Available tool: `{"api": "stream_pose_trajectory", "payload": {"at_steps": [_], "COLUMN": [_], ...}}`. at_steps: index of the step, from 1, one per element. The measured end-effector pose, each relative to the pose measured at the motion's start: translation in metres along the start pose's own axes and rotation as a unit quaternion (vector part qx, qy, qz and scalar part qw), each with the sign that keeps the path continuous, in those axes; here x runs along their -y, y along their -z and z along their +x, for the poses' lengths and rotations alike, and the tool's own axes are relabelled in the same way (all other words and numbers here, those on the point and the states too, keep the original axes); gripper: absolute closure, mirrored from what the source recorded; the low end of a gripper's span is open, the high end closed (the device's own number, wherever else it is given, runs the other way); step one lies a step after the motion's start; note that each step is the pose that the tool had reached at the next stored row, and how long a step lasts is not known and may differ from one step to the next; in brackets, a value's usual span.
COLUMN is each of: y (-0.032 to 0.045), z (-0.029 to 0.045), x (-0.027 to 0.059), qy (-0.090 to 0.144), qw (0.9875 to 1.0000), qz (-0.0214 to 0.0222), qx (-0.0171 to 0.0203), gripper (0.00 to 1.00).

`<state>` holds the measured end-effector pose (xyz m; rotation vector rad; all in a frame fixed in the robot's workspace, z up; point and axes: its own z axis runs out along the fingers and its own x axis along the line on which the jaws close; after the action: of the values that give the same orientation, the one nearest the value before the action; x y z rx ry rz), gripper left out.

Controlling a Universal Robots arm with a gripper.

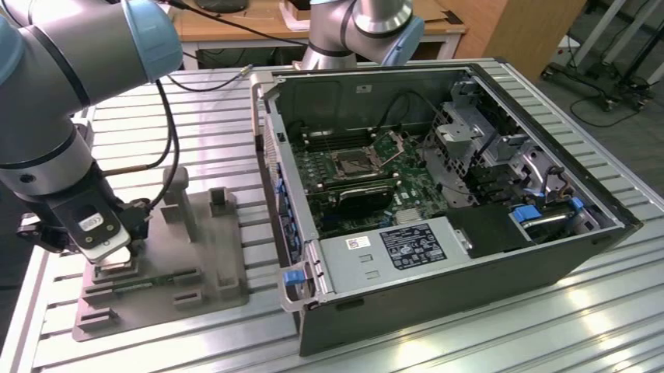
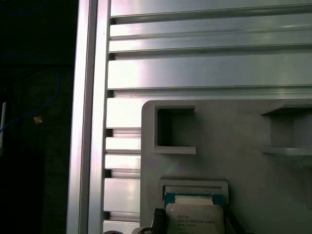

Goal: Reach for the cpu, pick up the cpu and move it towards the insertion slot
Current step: 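Reach for the cpu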

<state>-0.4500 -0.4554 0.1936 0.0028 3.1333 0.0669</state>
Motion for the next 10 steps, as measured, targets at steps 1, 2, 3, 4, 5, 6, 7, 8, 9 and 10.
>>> {"api": "stream_pose_trajectory", "payload": {"at_steps": [1,2,3,4,5,6,7,8,9,10], "y": [0.0006,0.0010,0.0017,0.0025,0.0032,0.0038,0.0043,0.0048,0.0051,0.0052], "z": [0.0000,0.0000,0.0000,0.0000,0.0000,0.0000,0.0000,-0.0001,0.0000,0.0000], "x": [0.0000,0.0000,-0.0001,-0.0001,-0.0001,-0.0001,-0.0002,-0.0002,-0.0002,-0.0002], "qy": [0.000,0.000,0.000,0.000,0.000,0.000,0.000,0.000,0.000,0.000], "qw": [1.0000,1.0000,1.0000,1.0000,1.0000,1.0000,1.0000,1.0000,1.0000,1.0000], "qz": [0.0001,0.0000,0.0001,0.0001,0.0001,0.0000,0.0000,0.0000,0.0000,0.0000], "qx": [-0.0001,-0.0001,-0.0001,-0.0001,-0.0001,0.0000,0.0000,0.0000,0.0000,0.0000], "gripper": [0.46,0.46,0.46,0.46,0.46,0.46,0.46,0.46,0.46,0.46]}}
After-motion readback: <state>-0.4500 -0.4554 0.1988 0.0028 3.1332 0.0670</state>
